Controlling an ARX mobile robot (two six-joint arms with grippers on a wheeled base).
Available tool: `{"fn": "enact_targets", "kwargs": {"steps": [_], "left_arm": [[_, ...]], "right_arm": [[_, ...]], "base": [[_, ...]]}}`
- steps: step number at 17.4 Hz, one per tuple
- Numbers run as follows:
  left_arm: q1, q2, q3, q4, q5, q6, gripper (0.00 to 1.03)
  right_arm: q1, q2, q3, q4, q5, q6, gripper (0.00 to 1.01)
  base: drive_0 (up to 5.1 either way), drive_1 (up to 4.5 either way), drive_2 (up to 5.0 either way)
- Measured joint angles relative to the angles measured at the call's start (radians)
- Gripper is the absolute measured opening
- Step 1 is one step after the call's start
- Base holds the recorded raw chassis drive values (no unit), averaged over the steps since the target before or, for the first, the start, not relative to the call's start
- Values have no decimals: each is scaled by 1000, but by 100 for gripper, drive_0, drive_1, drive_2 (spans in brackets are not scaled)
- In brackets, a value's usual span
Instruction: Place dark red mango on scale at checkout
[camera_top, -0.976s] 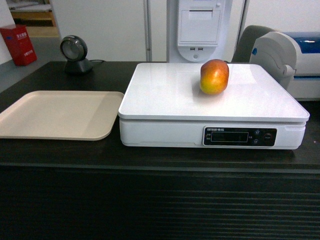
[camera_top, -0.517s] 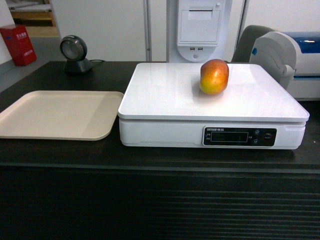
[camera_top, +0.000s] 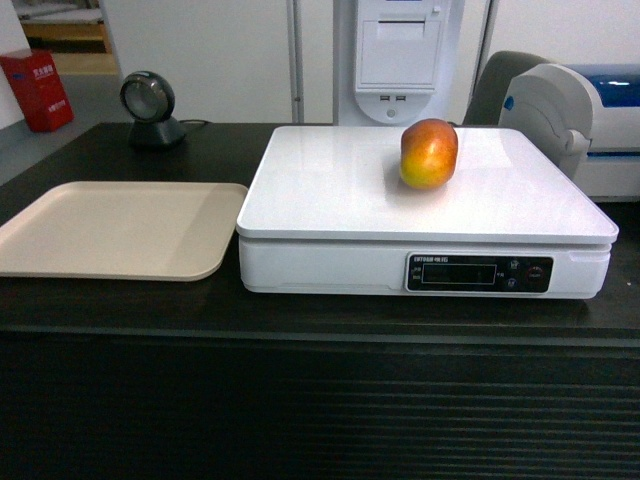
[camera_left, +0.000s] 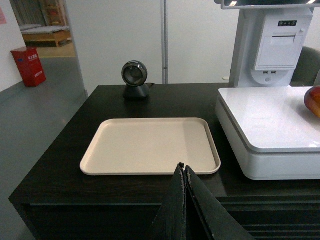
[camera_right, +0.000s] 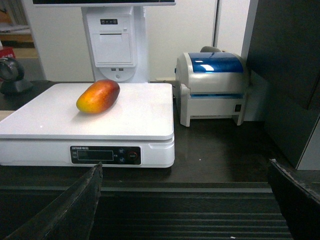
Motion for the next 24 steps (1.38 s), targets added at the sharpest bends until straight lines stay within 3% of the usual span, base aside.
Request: {"fn": "enact_targets", "kwargs": {"steps": [10, 19, 20, 22, 24], "left_arm": [[0, -151, -64, -89, 0, 0, 2], [0, -202, -94, -97, 0, 0, 2], [0, -218, -94, -113, 0, -1, 2], [0, -357, -93, -303, 1, -1, 2], [1, -381, -94, -296, 0, -2, 2]], "right_arm": [[0, 0, 0, 0, 0, 0, 98], [0, 0, 0, 0, 0, 0, 98], [0, 0, 0, 0, 0, 0, 98], [0, 0, 0, 0, 0, 0, 98], [0, 0, 0, 1, 0, 0, 98]], "base": [[0, 0, 0], [0, 0, 0], [0, 0, 0], [0, 0, 0], [0, 0, 0]]}}
